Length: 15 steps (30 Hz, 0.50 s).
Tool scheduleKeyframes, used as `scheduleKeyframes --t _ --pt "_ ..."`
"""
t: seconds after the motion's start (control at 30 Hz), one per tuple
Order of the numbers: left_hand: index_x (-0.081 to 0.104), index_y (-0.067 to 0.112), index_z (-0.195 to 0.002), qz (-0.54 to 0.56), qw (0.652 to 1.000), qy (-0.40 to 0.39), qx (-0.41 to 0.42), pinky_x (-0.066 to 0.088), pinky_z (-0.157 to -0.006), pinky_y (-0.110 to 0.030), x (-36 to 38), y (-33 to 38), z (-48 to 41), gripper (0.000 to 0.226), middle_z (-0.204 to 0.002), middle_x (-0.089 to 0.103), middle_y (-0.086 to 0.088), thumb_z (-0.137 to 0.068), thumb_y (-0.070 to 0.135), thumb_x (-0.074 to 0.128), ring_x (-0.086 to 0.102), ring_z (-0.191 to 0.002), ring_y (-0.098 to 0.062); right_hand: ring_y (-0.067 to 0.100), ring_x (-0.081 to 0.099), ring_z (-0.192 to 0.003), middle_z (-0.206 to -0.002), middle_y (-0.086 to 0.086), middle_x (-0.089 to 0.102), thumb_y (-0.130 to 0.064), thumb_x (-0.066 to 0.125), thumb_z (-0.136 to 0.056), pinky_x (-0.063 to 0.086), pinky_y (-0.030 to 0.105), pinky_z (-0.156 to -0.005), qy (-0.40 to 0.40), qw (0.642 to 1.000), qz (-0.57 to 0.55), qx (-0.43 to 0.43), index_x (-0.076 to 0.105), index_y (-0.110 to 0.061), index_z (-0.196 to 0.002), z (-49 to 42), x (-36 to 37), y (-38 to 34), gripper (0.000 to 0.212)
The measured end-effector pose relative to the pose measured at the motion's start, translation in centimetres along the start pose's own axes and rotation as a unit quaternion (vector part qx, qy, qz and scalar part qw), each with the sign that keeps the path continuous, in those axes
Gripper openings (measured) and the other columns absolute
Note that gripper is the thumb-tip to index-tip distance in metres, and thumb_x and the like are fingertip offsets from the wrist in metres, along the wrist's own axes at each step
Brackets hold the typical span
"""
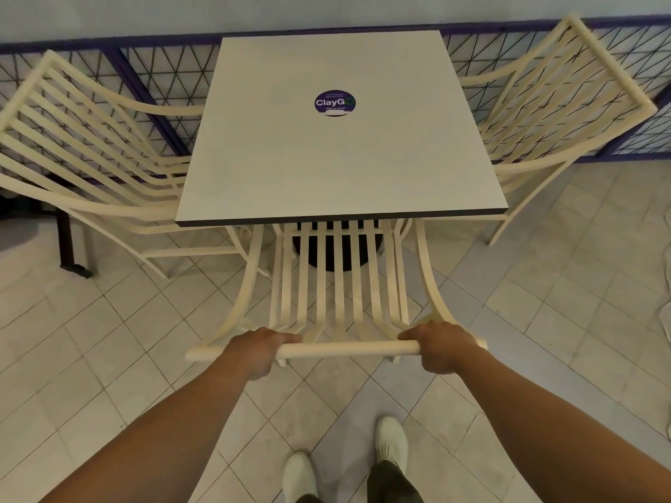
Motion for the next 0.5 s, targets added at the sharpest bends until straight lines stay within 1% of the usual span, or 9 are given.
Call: scheduleKeyframes --t 0.13,0.27,0.4,0.5 --pt "0.032 0.058 -0.145 0.0 1.0 0.003 0.001 0.048 -0.066 -0.035 0.03 0.0 0.33 0.084 -0.12 0.06 0.002 -0.09 -0.002 0.049 0.059 -0.086 -0.02 0.015 0.062 -0.094 -0.113 -0.009 0.065 -0.016 0.062 -0.088 0.051 0.03 -0.081 0.007 1.0 0.002 0.002 0.051 -0.046 -0.135 0.24 0.07 -0.06 0.058" --pt "0.033 0.057 -0.144 0.004 1.0 0.016 0.001 0.051 -0.073 -0.037 0.12 0.08 0.56 0.079 -0.125 0.06 0.003 -0.091 0.002 0.051 0.062 -0.097 -0.022 0.014 0.062 -0.092 -0.109 -0.01 0.066 -0.019 0.062 -0.088 0.046 0.027 -0.075 0.012 1.0 -0.001 -0.007 0.055 -0.045 -0.129 0.43 0.1 -0.12 0.049" --pt "0.032 0.055 -0.146 0.004 1.0 0.029 -0.003 0.051 -0.078 -0.039 0.43 -0.07 0.59 0.077 -0.126 0.059 0.005 -0.091 0.005 0.054 0.061 -0.102 -0.021 0.015 0.063 -0.097 -0.112 -0.009 0.066 -0.026 0.061 -0.091 0.052 0.032 -0.083 0.024 1.0 -0.003 -0.004 0.055 -0.043 -0.128 0.51 0.3 -0.03 0.042" --pt "0.031 0.048 -0.149 0.014 0.999 0.034 0.004 0.047 -0.086 -0.04 0.4 0.57 0.91 0.072 -0.133 0.054 0.007 -0.092 0.011 0.055 0.058 -0.111 -0.021 0.017 0.063 -0.102 -0.116 -0.007 0.066 -0.033 0.061 -0.091 0.052 0.036 -0.087 0.026 1.0 0.005 -0.017 0.054 -0.039 -0.129 0.75 -0.06 -0.66 0.039"
Point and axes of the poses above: each hand's wrist, its own z-axis away from the middle knuckle, its own x-axis out of the palm, y = z × x, the point moved 4 cm from there along -z, towards the middle knuckle
